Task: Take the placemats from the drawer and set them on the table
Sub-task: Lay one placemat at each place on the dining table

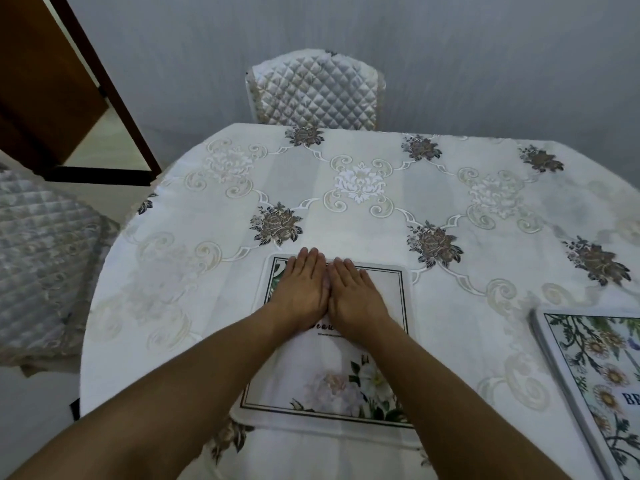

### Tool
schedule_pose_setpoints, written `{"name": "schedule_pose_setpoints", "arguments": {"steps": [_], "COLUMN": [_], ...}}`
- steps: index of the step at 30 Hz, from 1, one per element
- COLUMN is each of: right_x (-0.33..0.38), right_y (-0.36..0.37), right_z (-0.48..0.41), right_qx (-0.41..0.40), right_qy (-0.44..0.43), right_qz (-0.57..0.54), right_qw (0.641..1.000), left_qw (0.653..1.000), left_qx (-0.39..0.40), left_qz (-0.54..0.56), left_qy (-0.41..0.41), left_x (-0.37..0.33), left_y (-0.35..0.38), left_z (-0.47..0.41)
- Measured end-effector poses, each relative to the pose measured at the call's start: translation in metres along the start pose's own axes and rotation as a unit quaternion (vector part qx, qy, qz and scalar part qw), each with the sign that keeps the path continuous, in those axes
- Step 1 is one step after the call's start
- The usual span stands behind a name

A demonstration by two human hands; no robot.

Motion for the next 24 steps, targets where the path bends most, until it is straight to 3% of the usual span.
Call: {"name": "schedule_pose_setpoints", "arguments": {"steps": [6, 13, 24], "right_x": [-0.022, -0.094, -0.037], "right_y": [0.003, -0.011, 0.018], "right_z": [0.001, 0.042, 0.141], "right_qx": [-0.042, -0.02, -0.038], "right_qy": [-0.009, 0.096, 0.121], "right_qz": [0.001, 0.01, -0.02], "right_qw": [0.999, 0.995, 0.992], "left_qw": [0.999, 0.999, 0.997], "left_qx": [-0.029, -0.04, -0.045], "left_qz": [0.009, 0.03, 0.05], "left_qy": [0.026, -0.005, -0.034], "left_x": [0.022, 0.055, 0.039], "left_y": [0.001, -0.003, 0.017], "left_z": [-0.006, 0.001, 0.116]}}
Point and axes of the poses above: each hand's wrist, its own z-axis away from the middle knuckle, its own y-axis out of the palm, x = y × z, the point moved 1 cm from there along -z, towards the middle knuckle, and after that the axes turned 3 degrees about -y, right-handed, at the moved point
